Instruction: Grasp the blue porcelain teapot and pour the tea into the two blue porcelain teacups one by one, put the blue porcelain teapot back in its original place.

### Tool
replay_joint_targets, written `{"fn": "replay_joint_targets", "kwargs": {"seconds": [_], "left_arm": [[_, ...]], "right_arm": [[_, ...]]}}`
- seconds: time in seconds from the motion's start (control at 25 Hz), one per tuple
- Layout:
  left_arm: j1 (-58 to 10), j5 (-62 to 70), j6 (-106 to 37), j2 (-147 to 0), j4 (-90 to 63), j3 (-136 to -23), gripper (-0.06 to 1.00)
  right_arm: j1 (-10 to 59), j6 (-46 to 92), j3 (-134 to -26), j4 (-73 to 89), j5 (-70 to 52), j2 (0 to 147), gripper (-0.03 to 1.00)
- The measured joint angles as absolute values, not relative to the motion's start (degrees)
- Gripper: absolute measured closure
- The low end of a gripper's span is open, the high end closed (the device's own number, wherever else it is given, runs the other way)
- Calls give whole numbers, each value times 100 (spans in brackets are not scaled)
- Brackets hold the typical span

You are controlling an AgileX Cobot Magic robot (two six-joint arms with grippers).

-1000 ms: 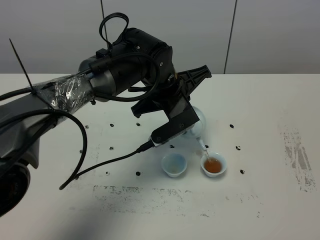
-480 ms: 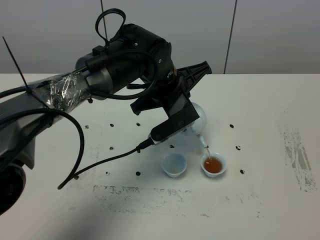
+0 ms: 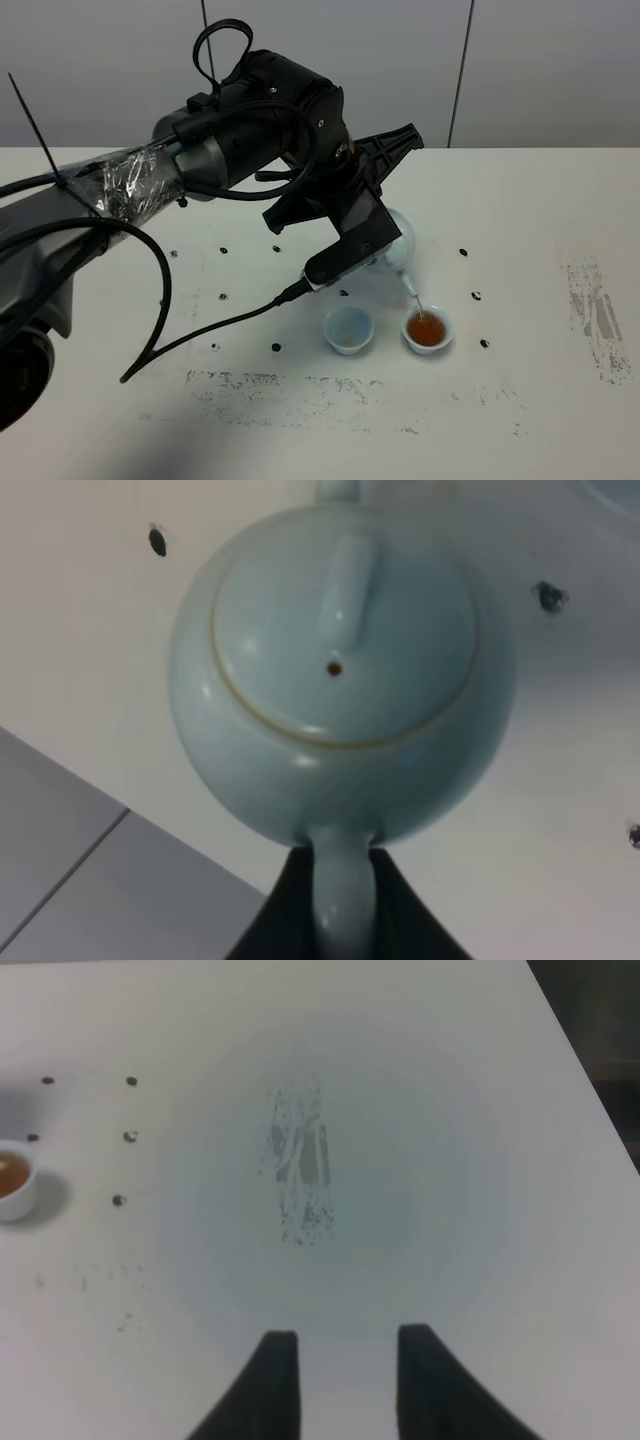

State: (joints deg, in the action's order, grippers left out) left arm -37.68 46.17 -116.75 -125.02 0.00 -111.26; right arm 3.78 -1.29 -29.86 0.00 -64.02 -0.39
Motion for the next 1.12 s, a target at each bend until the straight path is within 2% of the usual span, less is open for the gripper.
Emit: {"fn": "replay_joint_targets", "kwargs": {"seconds": [1.12], "left_arm": [[-3394, 4826, -10983, -12817, -1104, -11126, 87]], "right_arm": [[378, -129, -2986, 0, -6397, -39, 74]]}}
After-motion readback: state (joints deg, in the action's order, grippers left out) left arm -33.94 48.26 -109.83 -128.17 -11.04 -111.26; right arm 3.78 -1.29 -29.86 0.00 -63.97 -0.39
